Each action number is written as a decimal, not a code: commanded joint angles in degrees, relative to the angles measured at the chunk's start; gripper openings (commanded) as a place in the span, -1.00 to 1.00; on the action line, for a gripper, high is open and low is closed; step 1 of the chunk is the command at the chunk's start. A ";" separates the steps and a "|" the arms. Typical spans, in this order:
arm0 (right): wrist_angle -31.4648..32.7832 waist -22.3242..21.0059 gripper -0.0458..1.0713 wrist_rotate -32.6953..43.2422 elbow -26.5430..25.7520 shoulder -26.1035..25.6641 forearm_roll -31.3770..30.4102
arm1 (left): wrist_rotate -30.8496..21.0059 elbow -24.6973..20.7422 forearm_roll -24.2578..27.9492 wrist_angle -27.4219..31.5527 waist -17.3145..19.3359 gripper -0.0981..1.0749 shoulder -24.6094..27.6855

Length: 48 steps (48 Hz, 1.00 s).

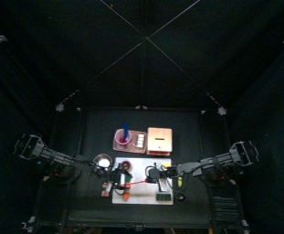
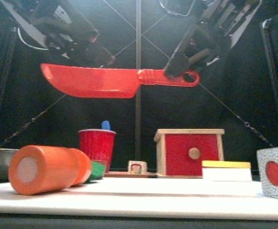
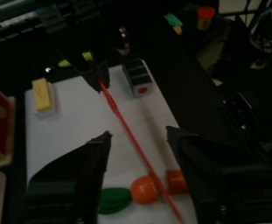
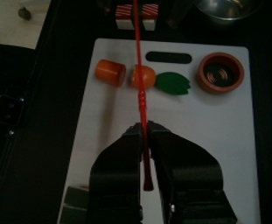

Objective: Cut the carrot

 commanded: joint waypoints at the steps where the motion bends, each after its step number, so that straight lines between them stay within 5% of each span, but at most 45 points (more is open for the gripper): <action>1: 0.44 -0.70 -0.16 0.35 1.93 -3.87 2.72 | 0.18 0.26 0.88 -4.31 0.88 0.86 -1.58; 12: 7.21 -1.05 -0.15 4.04 8.35 -10.55 8.09 | 0.09 2.64 1.05 -7.21 0.97 0.86 -2.90; 34: 16.35 -3.69 -0.15 20.30 18.19 -25.58 5.89 | 0.00 2.90 0.26 -7.47 0.97 0.86 0.26; 48: 38.32 -4.04 -0.14 39.64 17.84 -33.84 5.27 | -0.09 3.25 0.26 -7.47 0.88 0.86 0.53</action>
